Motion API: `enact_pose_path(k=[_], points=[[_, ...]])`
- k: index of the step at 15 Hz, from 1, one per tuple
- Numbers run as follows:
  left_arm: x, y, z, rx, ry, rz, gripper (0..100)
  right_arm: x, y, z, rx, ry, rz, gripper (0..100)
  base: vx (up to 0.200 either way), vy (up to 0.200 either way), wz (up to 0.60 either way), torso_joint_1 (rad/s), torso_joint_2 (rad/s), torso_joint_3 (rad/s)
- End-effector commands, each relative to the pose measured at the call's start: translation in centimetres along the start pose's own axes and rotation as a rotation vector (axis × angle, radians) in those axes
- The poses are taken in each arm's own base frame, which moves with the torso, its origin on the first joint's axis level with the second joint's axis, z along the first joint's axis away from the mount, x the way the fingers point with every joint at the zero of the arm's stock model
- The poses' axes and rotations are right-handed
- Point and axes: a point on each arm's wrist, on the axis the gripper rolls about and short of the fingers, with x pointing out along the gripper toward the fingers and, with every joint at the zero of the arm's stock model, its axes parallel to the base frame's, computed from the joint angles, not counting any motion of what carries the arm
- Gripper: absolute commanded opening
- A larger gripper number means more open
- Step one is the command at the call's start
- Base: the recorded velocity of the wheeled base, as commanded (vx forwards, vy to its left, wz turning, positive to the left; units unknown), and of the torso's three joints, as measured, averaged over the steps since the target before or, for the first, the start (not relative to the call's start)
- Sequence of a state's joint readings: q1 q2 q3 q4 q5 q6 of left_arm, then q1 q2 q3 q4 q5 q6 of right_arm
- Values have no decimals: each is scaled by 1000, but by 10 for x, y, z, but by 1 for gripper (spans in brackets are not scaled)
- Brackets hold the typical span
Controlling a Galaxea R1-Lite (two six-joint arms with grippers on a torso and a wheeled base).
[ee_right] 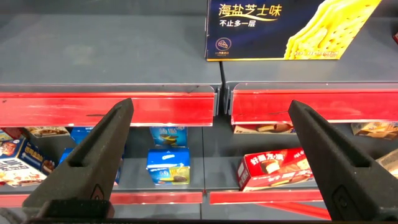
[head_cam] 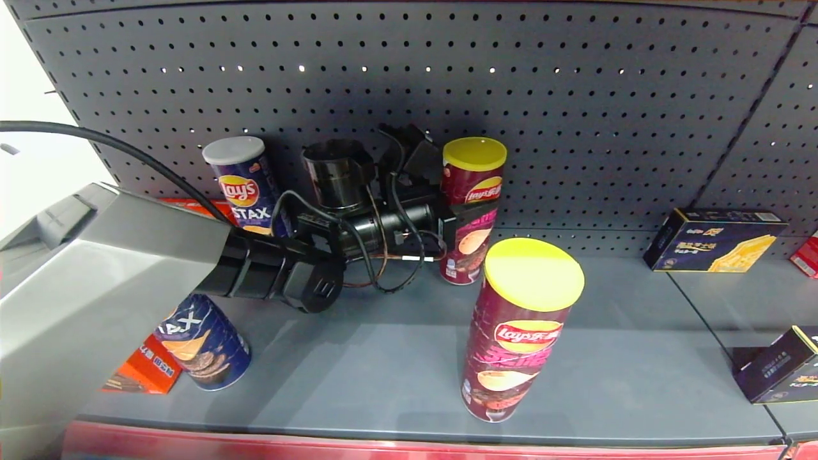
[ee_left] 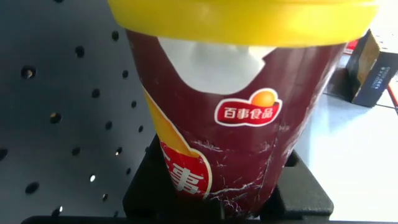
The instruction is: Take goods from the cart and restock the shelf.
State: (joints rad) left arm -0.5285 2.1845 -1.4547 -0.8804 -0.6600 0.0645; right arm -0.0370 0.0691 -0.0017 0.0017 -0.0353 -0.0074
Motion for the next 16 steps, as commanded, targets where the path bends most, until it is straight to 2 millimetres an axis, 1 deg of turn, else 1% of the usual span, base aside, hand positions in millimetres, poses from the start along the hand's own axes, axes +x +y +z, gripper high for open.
enact_pose_path(k=[1, 4, 7, 10, 11, 16], points=[[3, 0, -4, -3, 3, -11, 0, 0, 0, 0, 0, 1, 0, 100, 0, 0, 0, 0, 0, 0], [4, 1, -9, -8, 9, -12, 0, 0, 0, 0, 0, 1, 0, 100, 0, 0, 0, 0, 0, 0], [5, 2, -9, -6, 6, -13, 0, 0, 0, 0, 0, 1, 0, 100, 0, 0, 0, 0, 0, 0], [6, 3, -16, 7, 17, -12, 0, 0, 0, 0, 0, 1, 0, 100, 0, 0, 0, 0, 0, 0], [6, 3, -16, 12, 17, -12, 100, 0, 0, 0, 0, 1, 0, 100, 0, 0, 0, 0, 0, 0], [5, 2, -15, 18, 15, -11, 100, 0, 0, 0, 0, 1, 0, 100, 0, 0, 0, 0, 0, 0]])
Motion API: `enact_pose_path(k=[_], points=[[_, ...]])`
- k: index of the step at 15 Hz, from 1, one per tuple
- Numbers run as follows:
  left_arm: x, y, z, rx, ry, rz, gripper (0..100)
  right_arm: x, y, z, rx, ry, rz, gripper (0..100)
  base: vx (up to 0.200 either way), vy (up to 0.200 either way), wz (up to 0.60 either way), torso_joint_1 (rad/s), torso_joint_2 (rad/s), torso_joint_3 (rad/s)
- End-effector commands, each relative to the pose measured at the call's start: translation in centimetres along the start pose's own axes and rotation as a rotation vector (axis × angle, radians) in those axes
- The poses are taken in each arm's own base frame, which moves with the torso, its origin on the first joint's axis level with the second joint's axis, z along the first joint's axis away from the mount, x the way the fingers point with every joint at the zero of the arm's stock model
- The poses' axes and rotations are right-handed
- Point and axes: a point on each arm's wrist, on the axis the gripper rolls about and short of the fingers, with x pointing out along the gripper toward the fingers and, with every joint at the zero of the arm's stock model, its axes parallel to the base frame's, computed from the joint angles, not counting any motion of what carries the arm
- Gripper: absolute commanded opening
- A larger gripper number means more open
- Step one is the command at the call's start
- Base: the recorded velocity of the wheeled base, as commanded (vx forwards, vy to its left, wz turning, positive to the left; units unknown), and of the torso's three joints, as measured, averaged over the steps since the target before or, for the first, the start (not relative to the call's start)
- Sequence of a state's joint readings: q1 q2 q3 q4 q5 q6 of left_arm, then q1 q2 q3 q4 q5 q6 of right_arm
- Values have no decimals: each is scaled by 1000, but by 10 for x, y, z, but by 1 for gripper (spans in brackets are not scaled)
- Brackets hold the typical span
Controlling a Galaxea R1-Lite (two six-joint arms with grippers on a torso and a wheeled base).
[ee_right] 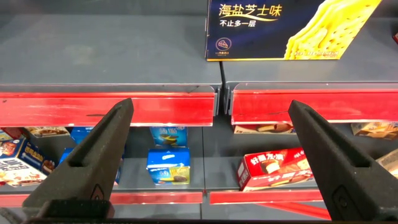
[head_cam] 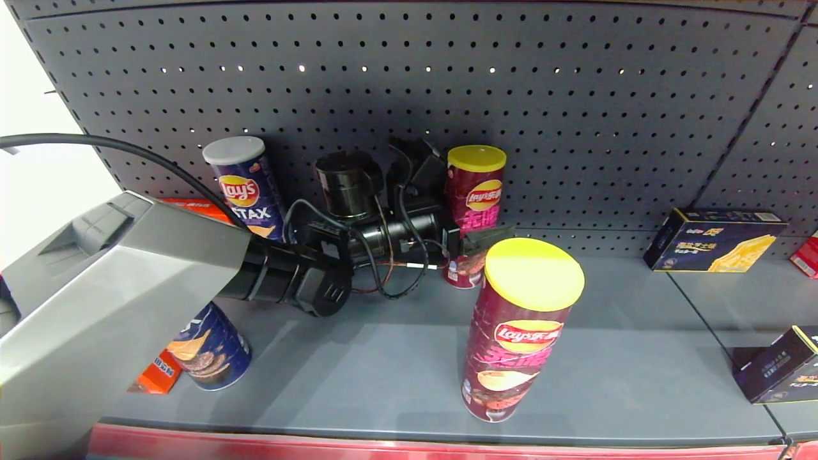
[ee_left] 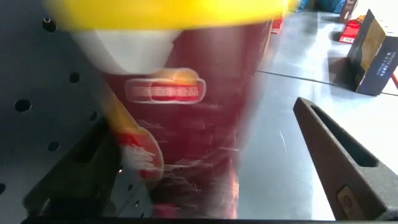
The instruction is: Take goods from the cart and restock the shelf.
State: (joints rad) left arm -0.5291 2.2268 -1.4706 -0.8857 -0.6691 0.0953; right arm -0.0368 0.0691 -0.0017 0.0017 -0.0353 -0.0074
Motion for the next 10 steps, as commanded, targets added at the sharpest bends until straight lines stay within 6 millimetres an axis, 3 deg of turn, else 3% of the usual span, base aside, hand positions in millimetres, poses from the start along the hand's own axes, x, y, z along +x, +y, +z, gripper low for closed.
enact_pose_path(k=[1, 10], points=[[-1, -1, 0, -1, 1, 0, 100, 0, 0, 0, 0, 1, 0, 100, 0, 0, 0, 0, 0, 0], [-30, -23, 18, 15, 52, 126, 100, 0, 0, 0, 0, 1, 0, 100, 0, 0, 0, 0, 0, 0]])
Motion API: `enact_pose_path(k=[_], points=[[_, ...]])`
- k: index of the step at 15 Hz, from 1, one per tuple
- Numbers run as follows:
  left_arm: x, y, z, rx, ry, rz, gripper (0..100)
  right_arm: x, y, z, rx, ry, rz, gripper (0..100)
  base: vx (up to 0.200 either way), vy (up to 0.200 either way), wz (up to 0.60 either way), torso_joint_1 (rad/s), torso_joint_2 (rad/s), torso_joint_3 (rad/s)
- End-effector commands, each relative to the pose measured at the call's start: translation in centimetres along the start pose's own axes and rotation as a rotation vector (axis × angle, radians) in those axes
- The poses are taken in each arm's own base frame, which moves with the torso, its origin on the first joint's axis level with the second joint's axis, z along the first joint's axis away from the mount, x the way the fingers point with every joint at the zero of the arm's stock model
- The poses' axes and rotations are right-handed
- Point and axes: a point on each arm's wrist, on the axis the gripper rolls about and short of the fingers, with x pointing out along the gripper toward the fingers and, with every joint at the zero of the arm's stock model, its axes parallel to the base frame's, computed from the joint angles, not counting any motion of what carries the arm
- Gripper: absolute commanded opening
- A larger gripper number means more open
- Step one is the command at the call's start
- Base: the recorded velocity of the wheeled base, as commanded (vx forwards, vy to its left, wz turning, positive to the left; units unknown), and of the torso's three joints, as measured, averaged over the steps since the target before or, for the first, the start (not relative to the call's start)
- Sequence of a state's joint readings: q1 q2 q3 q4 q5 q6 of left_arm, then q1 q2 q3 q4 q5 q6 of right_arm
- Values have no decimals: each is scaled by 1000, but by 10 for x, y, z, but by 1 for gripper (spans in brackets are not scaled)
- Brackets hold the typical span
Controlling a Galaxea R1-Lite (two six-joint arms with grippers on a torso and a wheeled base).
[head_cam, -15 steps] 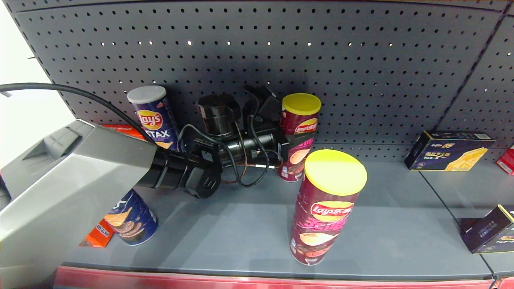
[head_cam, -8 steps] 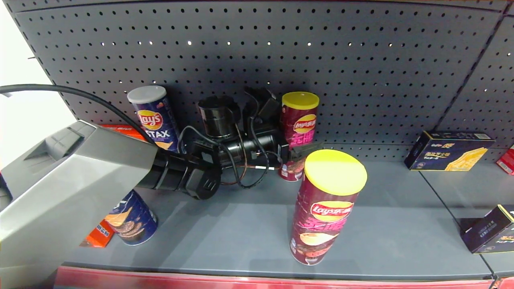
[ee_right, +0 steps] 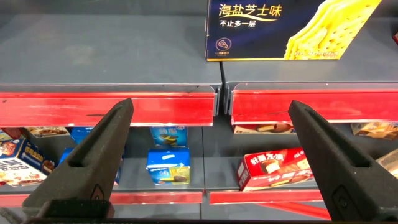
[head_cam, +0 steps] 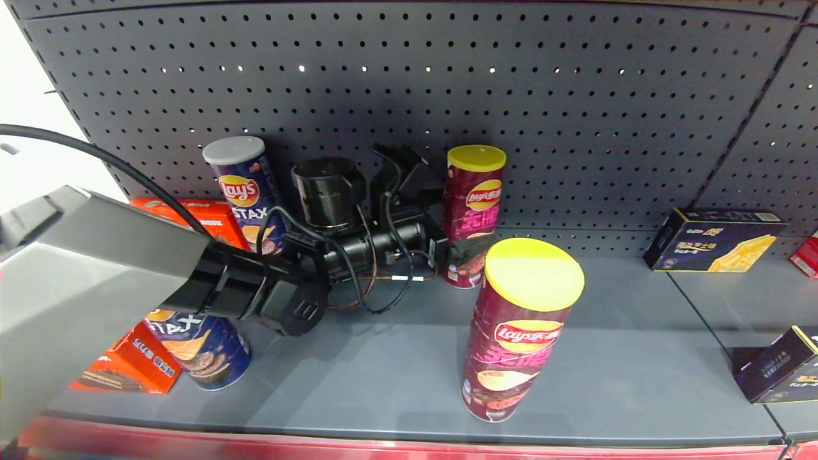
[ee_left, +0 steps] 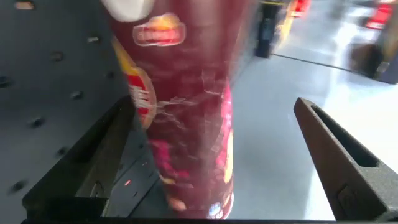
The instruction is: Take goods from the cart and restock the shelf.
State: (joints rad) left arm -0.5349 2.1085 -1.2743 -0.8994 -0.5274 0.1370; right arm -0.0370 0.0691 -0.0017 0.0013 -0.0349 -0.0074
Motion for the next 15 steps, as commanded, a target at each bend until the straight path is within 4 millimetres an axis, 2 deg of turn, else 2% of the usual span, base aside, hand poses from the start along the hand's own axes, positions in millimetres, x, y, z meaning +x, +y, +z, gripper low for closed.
enact_pose_path(k=[1, 8, 15], points=[[-9, -6, 13, 6, -9, 30, 100, 0, 0, 0, 0, 2, 0, 100, 0, 0, 0, 0, 0, 0], [-31, -23, 18, -22, 52, 200, 100, 0, 0, 0, 0, 2, 0, 100, 0, 0, 0, 0, 0, 0], [-61, -38, 26, -35, 79, 222, 100, 0, 0, 0, 0, 2, 0, 100, 0, 0, 0, 0, 0, 0]])
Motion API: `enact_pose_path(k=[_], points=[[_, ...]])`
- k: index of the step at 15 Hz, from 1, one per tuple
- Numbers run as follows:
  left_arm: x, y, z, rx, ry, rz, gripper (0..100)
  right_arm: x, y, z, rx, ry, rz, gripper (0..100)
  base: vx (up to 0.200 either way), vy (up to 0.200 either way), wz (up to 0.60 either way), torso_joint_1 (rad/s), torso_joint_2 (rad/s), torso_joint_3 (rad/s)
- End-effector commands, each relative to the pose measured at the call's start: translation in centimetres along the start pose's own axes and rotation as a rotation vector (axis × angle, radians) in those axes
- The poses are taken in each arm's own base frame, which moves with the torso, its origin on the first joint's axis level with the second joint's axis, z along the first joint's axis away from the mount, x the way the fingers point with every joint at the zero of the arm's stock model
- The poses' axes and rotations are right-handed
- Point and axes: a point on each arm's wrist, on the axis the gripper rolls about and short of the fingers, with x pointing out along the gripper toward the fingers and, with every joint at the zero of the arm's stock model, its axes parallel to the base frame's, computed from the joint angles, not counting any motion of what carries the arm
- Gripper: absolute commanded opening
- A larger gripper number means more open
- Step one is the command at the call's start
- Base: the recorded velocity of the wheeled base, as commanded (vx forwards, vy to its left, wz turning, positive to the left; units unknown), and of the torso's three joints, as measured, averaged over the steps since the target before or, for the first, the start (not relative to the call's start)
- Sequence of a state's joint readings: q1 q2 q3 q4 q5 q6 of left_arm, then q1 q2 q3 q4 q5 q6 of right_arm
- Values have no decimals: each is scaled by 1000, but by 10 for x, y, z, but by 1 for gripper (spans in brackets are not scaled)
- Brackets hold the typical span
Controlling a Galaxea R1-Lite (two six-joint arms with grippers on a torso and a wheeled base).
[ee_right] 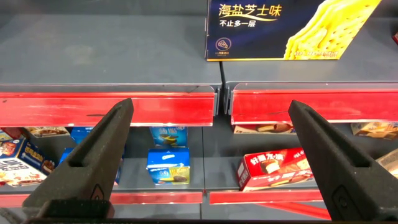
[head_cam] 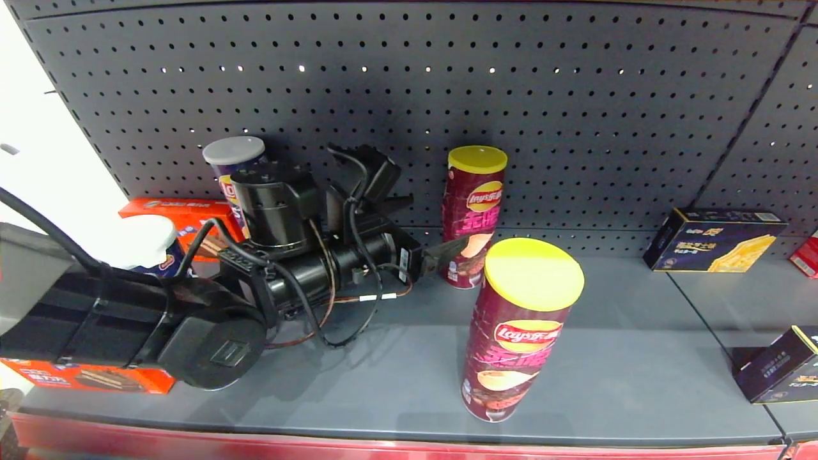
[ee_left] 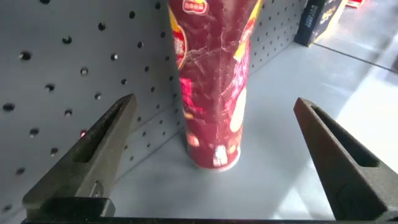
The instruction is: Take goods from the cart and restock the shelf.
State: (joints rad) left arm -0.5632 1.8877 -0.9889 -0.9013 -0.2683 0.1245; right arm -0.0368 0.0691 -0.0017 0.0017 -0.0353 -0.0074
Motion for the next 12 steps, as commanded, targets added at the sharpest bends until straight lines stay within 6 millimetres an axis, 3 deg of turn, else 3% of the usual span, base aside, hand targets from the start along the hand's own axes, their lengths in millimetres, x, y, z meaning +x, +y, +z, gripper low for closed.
enact_pose_path(k=[1, 12], points=[[-19, -5, 5, -1, 2, 0, 100, 0, 0, 0, 0, 1, 0, 100, 0, 0, 0, 0, 0, 0], [-73, -35, -5, -2, 16, 74, 100, 0, 0, 0, 0, 1, 0, 100, 0, 0, 0, 0, 0, 0]])
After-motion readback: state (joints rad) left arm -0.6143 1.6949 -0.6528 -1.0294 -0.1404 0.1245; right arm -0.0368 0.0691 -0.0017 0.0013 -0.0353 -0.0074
